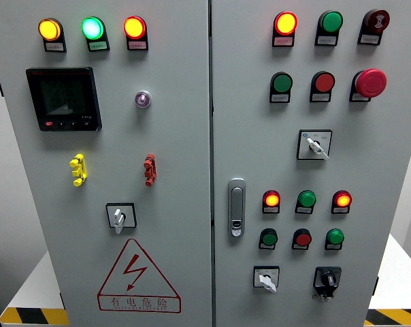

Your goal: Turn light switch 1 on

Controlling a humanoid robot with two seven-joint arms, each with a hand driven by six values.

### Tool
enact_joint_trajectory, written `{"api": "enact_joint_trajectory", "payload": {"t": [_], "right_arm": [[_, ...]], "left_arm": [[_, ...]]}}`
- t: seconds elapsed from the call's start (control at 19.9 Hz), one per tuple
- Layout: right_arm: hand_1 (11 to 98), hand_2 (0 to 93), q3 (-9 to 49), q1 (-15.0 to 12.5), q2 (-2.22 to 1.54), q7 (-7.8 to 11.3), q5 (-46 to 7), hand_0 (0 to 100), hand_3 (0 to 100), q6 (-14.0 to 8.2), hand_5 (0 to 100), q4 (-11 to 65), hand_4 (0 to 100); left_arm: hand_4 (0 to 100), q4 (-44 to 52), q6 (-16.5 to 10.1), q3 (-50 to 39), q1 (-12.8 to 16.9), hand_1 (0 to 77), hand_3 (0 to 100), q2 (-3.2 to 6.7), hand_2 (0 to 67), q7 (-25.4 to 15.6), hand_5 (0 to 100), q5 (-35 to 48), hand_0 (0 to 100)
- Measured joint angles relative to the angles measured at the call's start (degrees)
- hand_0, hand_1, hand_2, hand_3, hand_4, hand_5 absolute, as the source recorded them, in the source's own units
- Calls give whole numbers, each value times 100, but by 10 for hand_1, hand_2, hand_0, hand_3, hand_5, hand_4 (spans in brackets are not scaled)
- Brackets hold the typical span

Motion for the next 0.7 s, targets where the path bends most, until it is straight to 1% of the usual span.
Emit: {"api": "enact_joint_trajectory", "payload": {"t": [0.1, 0.2, 0.3, 0.4, 0.45, 0.55, 0.7], "right_arm": [[198, 0, -1, 0, 0, 0, 0, 0, 197, 1, 105, 0, 194], [198, 0, -1, 0, 0, 0, 0, 0, 197, 1, 105, 0, 194], [197, 0, -1, 0, 0, 0, 0, 0, 197, 2, 105, 0, 194], [198, 0, -1, 1, 0, 0, 0, 0, 197, 3, 105, 0, 194], [199, 0, -1, 0, 0, 0, 0, 0, 197, 3, 105, 0, 194], [198, 0, -1, 0, 0, 0, 0, 0, 197, 3, 105, 0, 194], [194, 0, -1, 0, 0, 0, 0, 0, 197, -1, 105, 0, 194]], "left_arm": [[0, -24, -6, -615, 1, 0, 0, -1, 0, -35, 0, 692, 0], [0, -247, -4, -1078, 3, 0, 0, -17, 0, -86, 0, 1067, 0], [0, -630, 21, -1216, 18, 0, 0, -50, 0, -113, 0, 1170, 0], [0, -1007, 131, -1272, 31, 12, 0, -61, 3, -182, 0, 1178, 0], [0, -1200, 221, -1298, 39, 31, 0, -66, 26, -273, 0, 1170, 0], [0, -1558, 358, -1386, 44, 52, 0, -68, 40, -527, 20, 1147, 0], [65, -2315, 404, -1650, 44, 89, 20, -65, 71, -688, 79, 1156, 0]]}}
